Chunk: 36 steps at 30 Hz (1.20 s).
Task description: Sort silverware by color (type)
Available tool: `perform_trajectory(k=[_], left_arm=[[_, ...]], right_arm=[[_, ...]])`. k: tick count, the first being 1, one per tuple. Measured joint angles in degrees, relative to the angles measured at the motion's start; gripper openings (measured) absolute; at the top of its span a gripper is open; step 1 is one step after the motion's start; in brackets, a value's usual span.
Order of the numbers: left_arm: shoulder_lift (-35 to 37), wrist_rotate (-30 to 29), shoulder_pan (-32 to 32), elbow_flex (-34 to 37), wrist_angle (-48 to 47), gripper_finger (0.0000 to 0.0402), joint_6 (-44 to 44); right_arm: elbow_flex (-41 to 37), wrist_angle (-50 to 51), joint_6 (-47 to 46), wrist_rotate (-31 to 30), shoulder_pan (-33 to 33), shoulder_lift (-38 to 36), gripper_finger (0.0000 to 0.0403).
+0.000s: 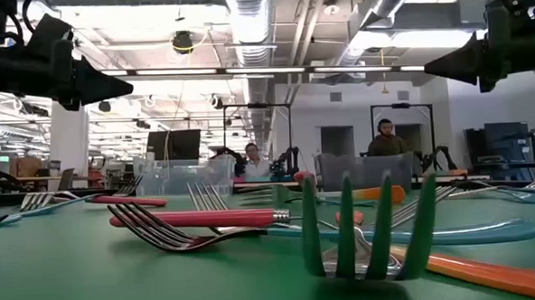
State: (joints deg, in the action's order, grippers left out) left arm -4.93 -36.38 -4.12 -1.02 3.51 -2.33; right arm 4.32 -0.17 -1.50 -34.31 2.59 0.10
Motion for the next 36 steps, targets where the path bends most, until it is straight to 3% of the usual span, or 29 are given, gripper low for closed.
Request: perform_trajectory(k=[36], left_arm=[[0.1,0.0,0.0,0.0,0.0,0.0045,-1.4]], right_arm=[[0.0,0.0,0.0,0.0,0.0,0.0,0.0047]])
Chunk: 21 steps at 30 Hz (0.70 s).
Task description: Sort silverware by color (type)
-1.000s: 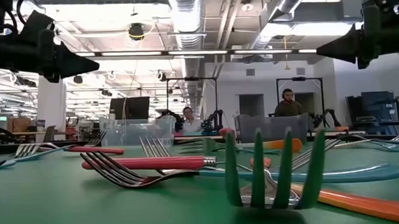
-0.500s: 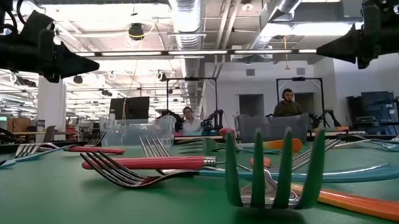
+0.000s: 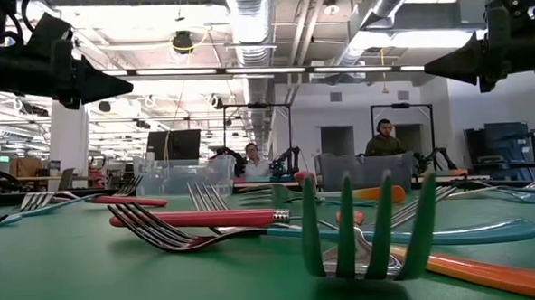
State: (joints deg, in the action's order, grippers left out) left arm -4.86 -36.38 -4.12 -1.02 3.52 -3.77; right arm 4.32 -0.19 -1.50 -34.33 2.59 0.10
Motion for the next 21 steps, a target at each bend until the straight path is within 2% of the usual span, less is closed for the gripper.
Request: perform_trajectory(k=[4,11,16,19,21], left_arm=[[0.0,0.0,0.0,0.0,0.0,0.0045,0.1],[0.0,0.0,0.0,0.0,0.0,0.0045,7.4],[0.0,-2.1,0.2,0.0,2.1,0.0045,1.9],[0.0,-2.1,0.2,0.0,3.5,0.0045,-0.8],[0.0,-2.2,0.2,0.0,3.7,0.0045,-1.5]], right_arm=[[0.0,0.0,0.0,0.0,0.0,0.0,0.0047],[0.0,-2.3,-0.2,0.0,0.0,0.0,0.0047],[0.0,-3.5,-3.3,0.0,0.0,0.0,0.0047],[0.0,-7.7,1.9,-0.6,-1.3,1.0,0.0047],[0.0,-10.9,1.8,-1.6,-2.6,1.6,0.0047]])
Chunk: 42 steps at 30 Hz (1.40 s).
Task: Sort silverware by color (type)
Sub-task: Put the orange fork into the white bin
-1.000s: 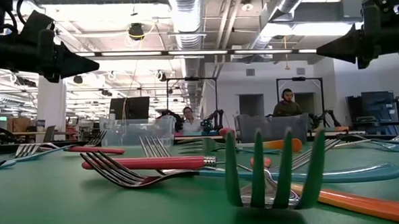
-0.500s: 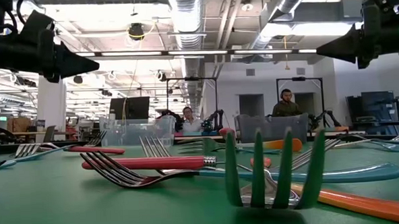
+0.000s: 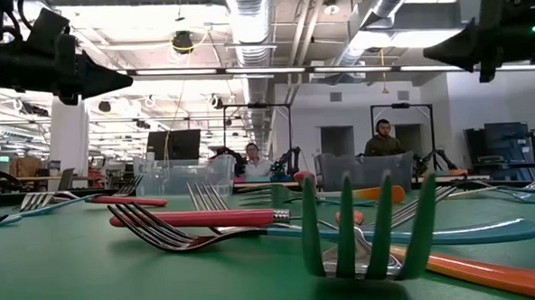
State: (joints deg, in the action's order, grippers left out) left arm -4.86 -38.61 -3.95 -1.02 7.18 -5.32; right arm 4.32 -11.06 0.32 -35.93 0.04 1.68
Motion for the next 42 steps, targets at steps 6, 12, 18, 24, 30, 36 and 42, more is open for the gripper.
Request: perform_trajectory(k=[6,12,18,24,30,36,42], left_arm=[[0.0,0.5,0.0,0.0,0.7,0.0045,1.1],[-0.5,5.4,1.9,0.0,7.2,0.0046,1.7],[-7.6,7.9,4.2,0.0,12.3,0.0069,7.0],[-19.2,7.9,5.3,0.0,18.3,0.0102,11.1],[-29.2,6.5,6.6,0.0,28.3,0.0104,9.2],[-35.0,6.0,9.4,0.0,39.0,0.0103,3.3],[-38.2,6.3,13.1,0.0,41.4,0.0103,2.6]], right_arm=[[2.4,3.0,-5.5,0.1,-4.9,4.4,0.0052],[9.4,10.2,-9.4,0.3,-10.7,13.7,0.0077],[20.3,24.2,-14.6,1.1,-15.7,24.1,0.0122],[28.5,44.0,-22.6,1.6,-18.4,32.9,0.0158],[28.9,54.8,-32.1,11.9,-18.4,41.7,0.0155],[28.8,61.5,-41.1,18.3,-16.7,50.8,0.0136],[28.8,61.5,-45.3,26.4,-12.7,58.5,0.0132]])
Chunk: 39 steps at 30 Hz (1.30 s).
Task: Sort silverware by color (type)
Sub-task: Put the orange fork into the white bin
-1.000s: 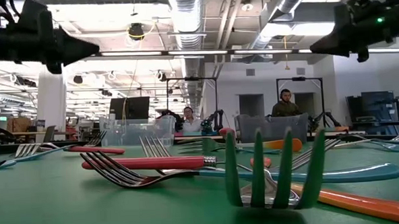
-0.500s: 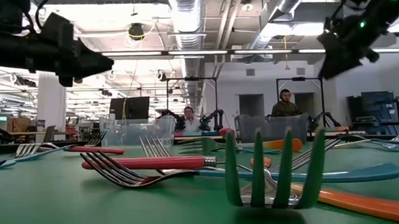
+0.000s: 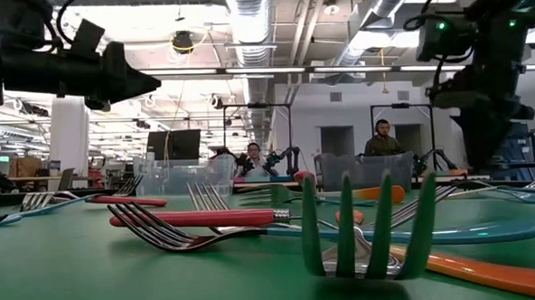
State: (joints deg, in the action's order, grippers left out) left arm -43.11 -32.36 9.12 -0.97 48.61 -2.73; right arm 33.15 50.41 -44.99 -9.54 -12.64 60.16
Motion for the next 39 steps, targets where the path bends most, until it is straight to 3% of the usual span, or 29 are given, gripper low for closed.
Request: perform_trajectory(k=[12,23,31,39], left_arm=[[-3.7,0.1,2.6,0.0,0.2,0.0103,-0.4],[-3.8,0.2,2.6,0.0,0.2,0.0103,0.0],[-3.8,0.4,2.6,0.0,0.2,0.0103,-0.1],[-3.8,0.6,2.6,0.0,-0.4,0.0103,0.2]], right_arm=[[0.0,-0.1,4.2,2.5,10.7,7.9,0.0134],[1.3,-2.4,13.6,2.8,12.5,10.7,0.0134],[6.2,-3.1,21.6,-0.8,14.9,10.8,0.0134],[6.2,-2.9,27.7,-0.9,12.6,18.8,0.0139]])
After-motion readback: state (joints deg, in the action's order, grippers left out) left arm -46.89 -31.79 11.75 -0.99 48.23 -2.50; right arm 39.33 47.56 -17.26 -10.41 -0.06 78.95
